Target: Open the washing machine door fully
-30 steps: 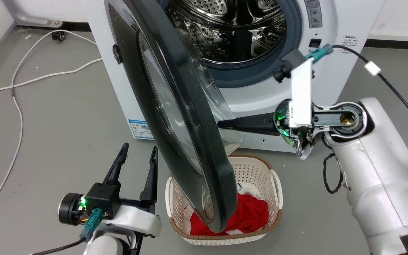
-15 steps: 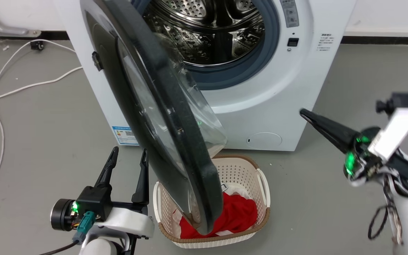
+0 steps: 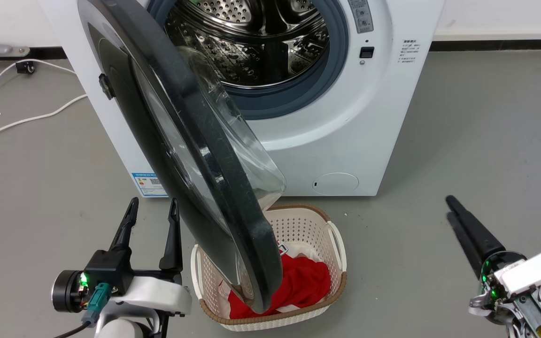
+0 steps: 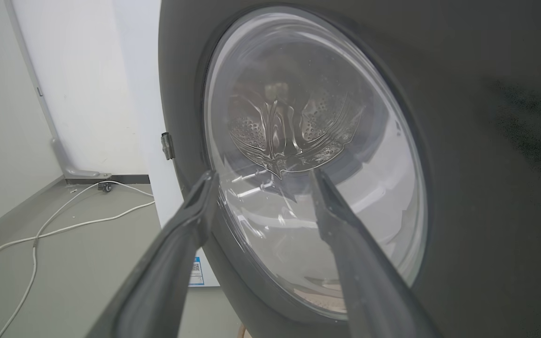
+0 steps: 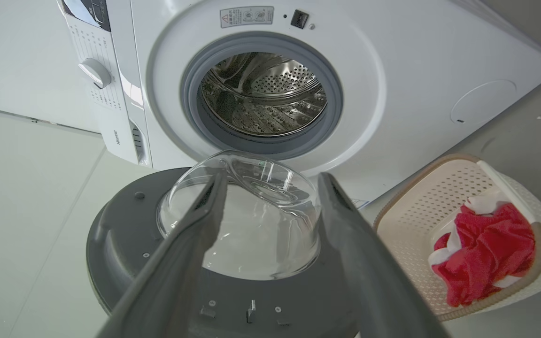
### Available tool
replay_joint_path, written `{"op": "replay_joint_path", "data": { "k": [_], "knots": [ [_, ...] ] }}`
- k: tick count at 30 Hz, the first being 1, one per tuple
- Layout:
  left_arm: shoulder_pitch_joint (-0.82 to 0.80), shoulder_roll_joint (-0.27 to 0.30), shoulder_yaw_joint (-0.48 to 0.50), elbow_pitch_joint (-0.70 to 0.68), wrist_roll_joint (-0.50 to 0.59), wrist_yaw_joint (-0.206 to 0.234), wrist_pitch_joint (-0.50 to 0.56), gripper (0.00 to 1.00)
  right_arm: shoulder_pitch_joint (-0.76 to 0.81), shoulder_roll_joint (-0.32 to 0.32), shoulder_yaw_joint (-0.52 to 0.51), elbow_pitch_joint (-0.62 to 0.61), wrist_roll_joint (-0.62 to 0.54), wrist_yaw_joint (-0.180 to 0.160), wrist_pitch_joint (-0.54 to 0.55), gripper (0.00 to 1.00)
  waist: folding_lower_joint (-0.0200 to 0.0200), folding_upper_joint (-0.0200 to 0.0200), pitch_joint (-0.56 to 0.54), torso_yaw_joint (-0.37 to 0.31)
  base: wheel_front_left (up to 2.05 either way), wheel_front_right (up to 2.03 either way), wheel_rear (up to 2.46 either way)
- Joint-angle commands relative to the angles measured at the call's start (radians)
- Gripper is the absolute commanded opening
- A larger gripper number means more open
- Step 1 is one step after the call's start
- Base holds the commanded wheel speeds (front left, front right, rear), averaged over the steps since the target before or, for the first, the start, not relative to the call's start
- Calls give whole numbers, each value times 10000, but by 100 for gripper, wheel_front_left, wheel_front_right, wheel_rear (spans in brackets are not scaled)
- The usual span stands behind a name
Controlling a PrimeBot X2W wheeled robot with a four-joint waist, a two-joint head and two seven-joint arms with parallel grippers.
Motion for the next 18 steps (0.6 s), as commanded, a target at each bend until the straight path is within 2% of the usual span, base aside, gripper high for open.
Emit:
{"op": "replay_joint_path", "data": {
  "k": [1,4,5,8,9,10,12,18],
  "knots": [
    [87,-8,33,-24,-37,13,-24,100,309,77,-20,-161,-825,0,-1071,100,0,0,-26,0,0,0,0],
    [115,-8,61,-42,-49,47,-24,100,458,161,16,-259,-1849,0,-2592,100,0,0,-30,-13,0,0,0],
    [115,-8,61,-42,-49,47,-24,100,458,161,16,-259,-1849,0,-2592,100,0,0,-30,-13,0,0,0],
    [132,-8,101,-52,-54,77,-24,100,511,177,86,-312,-3470,0,-4062,100,0,0,-17,-44,0,0,0],
    [138,-8,108,-44,-53,82,-24,100,476,178,73,-349,-4091,0,-4518,100,0,0,-17,-50,0,0,0],
    [121,-8,111,-42,-49,72,-23,100,388,171,11,-448,-5440,0,-5321,100,0,0,2,-54,0,0,0],
    [83,-8,121,-27,-35,56,-23,100,291,145,-24,-637,-6856,0,-5954,100,0,0,17,-59,0,0,0],
    [-28,-8,147,-17,32,11,-23,100,412,96,-29,-1583,-11105,-1,-6848,100,0,0,40,-43,0,0,0]
  ]
}}
